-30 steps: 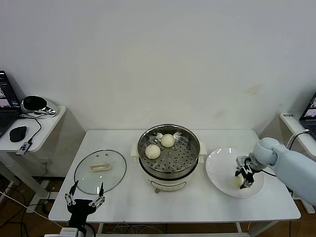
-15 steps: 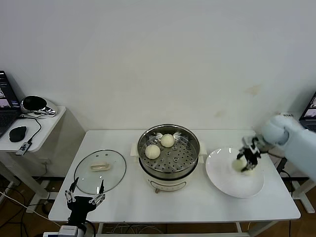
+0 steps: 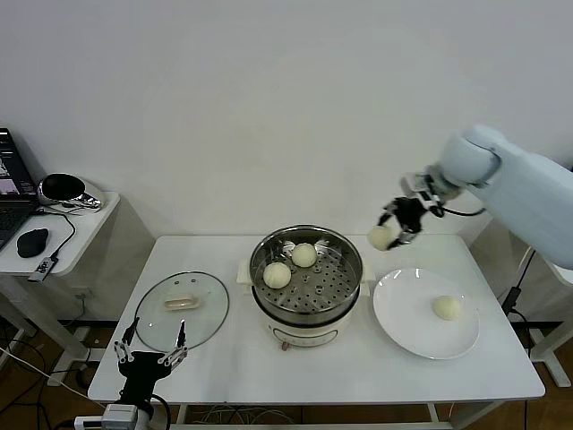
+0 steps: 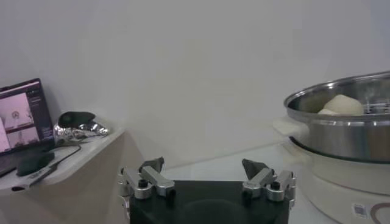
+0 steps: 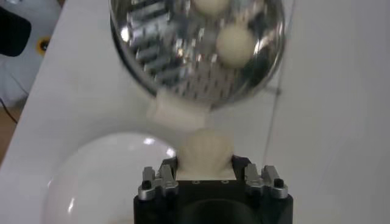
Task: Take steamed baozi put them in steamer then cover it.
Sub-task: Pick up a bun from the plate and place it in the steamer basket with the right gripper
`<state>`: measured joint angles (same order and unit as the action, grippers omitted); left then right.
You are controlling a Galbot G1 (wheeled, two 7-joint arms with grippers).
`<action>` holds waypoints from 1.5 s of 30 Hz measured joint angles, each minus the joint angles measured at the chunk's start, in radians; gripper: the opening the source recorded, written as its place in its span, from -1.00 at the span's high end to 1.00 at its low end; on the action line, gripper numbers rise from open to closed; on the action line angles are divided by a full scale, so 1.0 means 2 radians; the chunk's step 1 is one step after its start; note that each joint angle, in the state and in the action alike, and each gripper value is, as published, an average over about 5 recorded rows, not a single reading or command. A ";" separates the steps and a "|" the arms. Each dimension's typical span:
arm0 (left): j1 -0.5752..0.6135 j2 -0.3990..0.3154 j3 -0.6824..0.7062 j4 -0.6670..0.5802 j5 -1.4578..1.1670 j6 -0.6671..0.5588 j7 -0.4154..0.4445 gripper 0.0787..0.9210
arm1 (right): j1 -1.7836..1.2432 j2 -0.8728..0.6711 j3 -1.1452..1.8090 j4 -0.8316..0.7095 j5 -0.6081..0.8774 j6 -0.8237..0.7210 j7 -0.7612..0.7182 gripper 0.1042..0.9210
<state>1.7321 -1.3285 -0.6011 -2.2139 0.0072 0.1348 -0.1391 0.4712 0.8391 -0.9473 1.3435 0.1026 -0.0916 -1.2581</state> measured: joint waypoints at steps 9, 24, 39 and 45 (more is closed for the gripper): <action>0.007 -0.006 -0.010 -0.005 -0.005 -0.001 0.000 -0.77 | 0.010 0.082 -0.060 0.008 -0.001 0.057 0.022 -0.16; 0.007 -0.014 -0.013 -0.007 -0.005 -0.002 -0.002 -0.77 | -0.010 0.129 -0.122 0.007 -0.060 0.171 0.051 -0.18; 0.005 -0.014 -0.011 -0.005 -0.005 -0.002 -0.002 -0.77 | -0.005 0.125 -0.134 0.021 -0.076 0.233 0.060 -0.62; 0.004 -0.011 -0.012 -0.007 -0.005 -0.001 -0.002 -0.77 | 0.012 0.094 -0.117 0.038 -0.060 0.218 0.053 -0.76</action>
<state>1.7401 -1.3514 -0.6254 -2.2282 -0.0033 0.1323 -0.1429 0.4949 1.0268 -1.1814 1.4200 -0.0170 0.3450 -1.1520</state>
